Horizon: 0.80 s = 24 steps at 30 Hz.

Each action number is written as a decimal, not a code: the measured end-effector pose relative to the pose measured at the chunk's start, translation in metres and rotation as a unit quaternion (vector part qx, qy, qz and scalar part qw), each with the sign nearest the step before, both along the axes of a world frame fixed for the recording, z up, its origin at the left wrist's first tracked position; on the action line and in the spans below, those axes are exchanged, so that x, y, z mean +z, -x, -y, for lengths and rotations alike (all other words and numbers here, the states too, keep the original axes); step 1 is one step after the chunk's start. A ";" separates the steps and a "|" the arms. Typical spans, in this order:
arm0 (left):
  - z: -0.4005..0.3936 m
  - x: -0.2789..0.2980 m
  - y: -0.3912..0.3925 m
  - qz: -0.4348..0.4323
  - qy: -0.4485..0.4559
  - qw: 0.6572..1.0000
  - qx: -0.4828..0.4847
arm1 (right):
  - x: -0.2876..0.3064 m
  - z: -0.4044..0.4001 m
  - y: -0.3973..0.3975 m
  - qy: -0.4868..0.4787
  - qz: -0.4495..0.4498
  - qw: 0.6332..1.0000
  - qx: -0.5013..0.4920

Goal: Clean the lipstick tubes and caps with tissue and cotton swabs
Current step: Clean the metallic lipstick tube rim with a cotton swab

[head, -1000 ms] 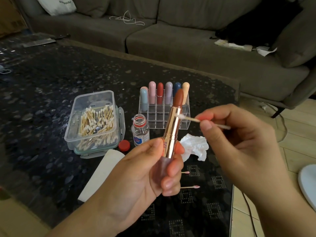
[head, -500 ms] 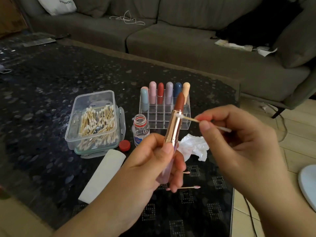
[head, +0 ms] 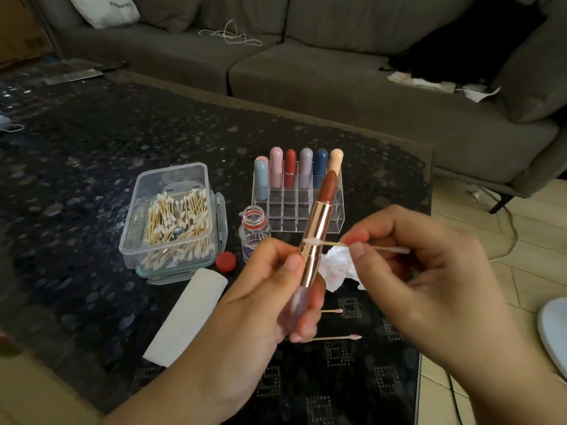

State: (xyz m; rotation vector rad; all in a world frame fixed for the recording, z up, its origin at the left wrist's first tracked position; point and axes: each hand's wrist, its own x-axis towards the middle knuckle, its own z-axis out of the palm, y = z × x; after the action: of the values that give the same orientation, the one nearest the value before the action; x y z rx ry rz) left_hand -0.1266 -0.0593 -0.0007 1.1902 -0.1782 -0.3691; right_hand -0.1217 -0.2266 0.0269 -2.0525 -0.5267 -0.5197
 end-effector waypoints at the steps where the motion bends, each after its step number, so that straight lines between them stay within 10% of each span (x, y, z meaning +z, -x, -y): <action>1: 0.000 0.000 0.000 0.005 -0.003 1.000 0.002 | 0.000 0.000 0.000 -0.002 0.000 1.000 -0.002; 24: 0.004 -0.003 -0.002 0.037 -0.073 0.995 0.061 | 0.001 0.000 -0.003 -0.007 0.024 0.998 -0.053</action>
State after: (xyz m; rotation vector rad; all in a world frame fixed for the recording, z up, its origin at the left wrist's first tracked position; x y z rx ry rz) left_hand -0.1245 -0.0631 -0.0037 1.3526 -0.1438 -0.2339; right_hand -0.1184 -0.2269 0.0283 -2.0674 -0.4433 -0.6350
